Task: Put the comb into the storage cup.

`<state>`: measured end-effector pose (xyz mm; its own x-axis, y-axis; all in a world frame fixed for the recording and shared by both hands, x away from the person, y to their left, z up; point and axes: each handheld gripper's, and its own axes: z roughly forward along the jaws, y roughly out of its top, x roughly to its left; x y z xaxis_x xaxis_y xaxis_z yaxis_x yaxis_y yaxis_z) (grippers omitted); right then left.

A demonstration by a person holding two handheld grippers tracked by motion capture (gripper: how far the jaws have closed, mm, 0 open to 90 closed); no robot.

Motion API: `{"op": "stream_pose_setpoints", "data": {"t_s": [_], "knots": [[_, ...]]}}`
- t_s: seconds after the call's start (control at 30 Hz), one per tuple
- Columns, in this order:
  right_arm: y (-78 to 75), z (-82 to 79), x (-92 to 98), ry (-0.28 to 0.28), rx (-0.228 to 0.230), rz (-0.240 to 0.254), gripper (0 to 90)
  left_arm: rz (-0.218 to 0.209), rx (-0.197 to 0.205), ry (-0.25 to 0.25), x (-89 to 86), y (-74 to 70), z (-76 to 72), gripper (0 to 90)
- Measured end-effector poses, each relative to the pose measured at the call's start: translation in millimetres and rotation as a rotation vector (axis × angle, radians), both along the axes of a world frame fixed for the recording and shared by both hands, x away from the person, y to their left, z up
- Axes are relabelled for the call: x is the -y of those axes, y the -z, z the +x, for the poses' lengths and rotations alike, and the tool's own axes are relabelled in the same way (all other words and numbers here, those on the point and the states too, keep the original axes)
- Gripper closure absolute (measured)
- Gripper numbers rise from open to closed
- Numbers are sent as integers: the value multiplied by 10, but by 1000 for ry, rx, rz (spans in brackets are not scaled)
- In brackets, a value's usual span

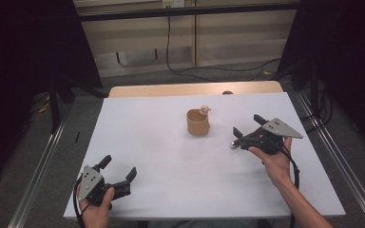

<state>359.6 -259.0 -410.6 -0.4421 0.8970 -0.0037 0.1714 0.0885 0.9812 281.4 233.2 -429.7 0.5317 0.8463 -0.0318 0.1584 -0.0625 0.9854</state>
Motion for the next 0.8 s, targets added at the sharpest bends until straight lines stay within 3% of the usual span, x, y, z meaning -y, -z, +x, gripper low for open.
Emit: {"op": "stream_pose_setpoints", "data": {"t_s": [0.23, 0.3, 0.33, 0.43, 0.47, 0.73, 0.8], "knots": [[-53, 186, -37, 2, -21, -35, 196, -3, 3, 1, -4, -4, -1, 30], [-49, 234, -29, 11, -28, -24, 220, -2, 3, 0, -5, -2, -1, 30], [-28, 269, -16, 22, -31, -33, 277, 1, 2, 0, -10, -2, 0, 30], [-7, 282, 5, 36, -49, -36, 316, 2, 3, 2, -10, -2, 0, 30], [7, 286, 37, 32, -78, -33, 387, 1, 3, 5, -7, -2, -1, 30], [18, 300, 64, -20, -104, -54, 597, 1, 5, 10, 4, -2, 2, 30], [20, 303, 66, -23, -104, -56, 611, -1, 4, 10, 4, 0, 3, 30]]}}
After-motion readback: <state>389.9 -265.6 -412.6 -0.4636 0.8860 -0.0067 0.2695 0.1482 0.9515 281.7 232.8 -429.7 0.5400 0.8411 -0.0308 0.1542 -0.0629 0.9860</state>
